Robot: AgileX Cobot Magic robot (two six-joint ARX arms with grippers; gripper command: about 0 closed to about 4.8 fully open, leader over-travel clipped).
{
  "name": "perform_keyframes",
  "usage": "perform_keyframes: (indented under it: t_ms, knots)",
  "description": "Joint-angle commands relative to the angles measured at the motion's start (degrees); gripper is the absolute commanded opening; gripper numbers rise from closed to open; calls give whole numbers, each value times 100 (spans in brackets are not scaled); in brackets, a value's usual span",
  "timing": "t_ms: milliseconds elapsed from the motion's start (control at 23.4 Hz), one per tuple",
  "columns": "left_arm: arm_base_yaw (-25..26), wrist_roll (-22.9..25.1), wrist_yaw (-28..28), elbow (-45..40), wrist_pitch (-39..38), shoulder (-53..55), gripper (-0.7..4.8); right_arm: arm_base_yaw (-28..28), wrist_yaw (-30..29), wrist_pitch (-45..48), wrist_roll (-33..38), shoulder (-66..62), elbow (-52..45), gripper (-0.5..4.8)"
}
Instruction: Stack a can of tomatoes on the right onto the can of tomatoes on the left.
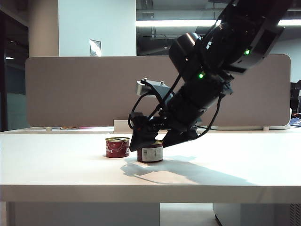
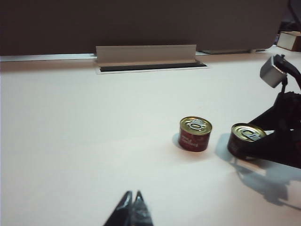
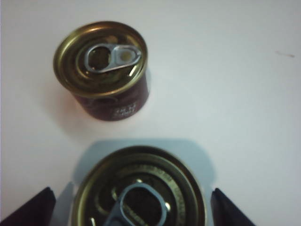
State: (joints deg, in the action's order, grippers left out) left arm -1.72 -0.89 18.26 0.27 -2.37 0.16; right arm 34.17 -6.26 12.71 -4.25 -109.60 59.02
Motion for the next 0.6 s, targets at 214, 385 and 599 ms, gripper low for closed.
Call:
perform_keyframes:
  t_ms: [214,385,599]
  knots:
    - [4,24,-66,17,79,7,-6,15,37,210,17,-31,15,383]
    - [4,24,-66,20,79,7,-6,15,37,275,15,-31,13,290]
    - [4,24,-66,20,79,7,-6,15,35,278,13,-31,13,257]
